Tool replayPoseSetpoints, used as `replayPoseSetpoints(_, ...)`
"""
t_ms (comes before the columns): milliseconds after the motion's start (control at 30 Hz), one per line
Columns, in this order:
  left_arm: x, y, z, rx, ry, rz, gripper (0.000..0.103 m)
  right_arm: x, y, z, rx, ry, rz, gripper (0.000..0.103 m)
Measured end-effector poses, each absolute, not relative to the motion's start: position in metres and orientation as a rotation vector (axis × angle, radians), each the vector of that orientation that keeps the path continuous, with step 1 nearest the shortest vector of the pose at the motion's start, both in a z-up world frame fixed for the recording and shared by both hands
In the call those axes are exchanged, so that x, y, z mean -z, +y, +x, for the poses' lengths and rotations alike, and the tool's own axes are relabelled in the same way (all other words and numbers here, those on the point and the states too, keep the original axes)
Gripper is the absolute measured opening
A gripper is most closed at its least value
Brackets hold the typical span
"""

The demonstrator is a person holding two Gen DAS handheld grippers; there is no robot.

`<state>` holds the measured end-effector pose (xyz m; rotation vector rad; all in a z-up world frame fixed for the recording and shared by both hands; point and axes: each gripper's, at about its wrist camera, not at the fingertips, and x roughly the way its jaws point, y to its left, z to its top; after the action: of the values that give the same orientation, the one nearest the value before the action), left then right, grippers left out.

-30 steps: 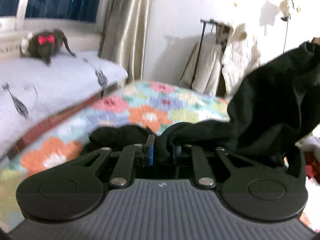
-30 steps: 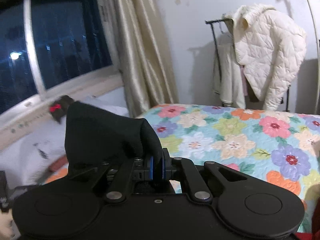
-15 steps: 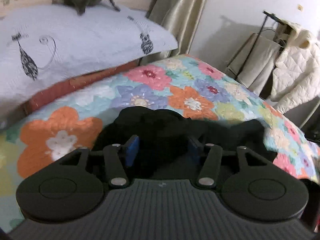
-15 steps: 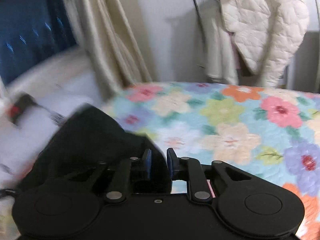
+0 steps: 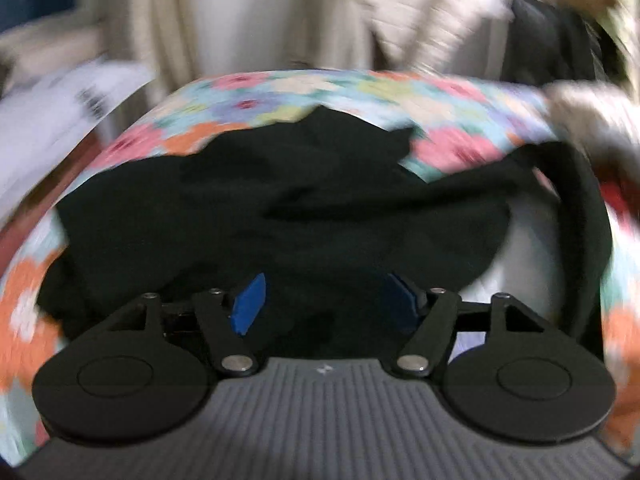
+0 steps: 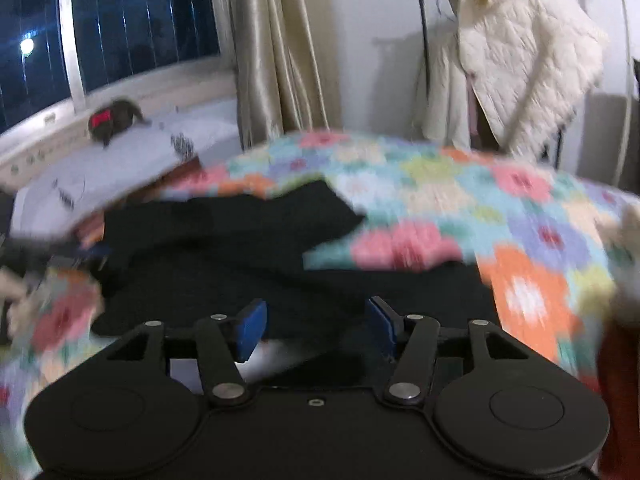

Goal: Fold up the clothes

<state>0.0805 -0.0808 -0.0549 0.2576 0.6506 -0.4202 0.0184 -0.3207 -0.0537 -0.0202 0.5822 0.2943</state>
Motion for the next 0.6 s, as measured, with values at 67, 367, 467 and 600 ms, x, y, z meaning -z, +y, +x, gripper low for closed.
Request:
replayPoseSetpoints(67, 0.066, -0.096, 0.069, 0.449, 0.639, 0.351, 0.072, 0.070, -0.317, -0.004, -0.309, 0.611, -0.060, 0.061)
replayPoseSetpoints(367, 0.098, -0.117, 0.076, 0.410, 0.640, 0.504, 0.088, 0.129, -0.292, -0.042, -0.362, 0.619, -0.372, 0.075)
replayPoseSetpoints(467, 0.101, -0.116, 0.085, 0.398, 0.643, 0.464, 0.091, 0.143, -0.280, -0.033, -0.402, 0.617, -0.494, 0.075)
replayPoseSetpoints(600, 0.102, -0.116, 0.094, 0.423, 0.662, 0.435, 0.035, 0.156, -0.267, -0.022, -0.463, 0.562, -0.656, 0.084)
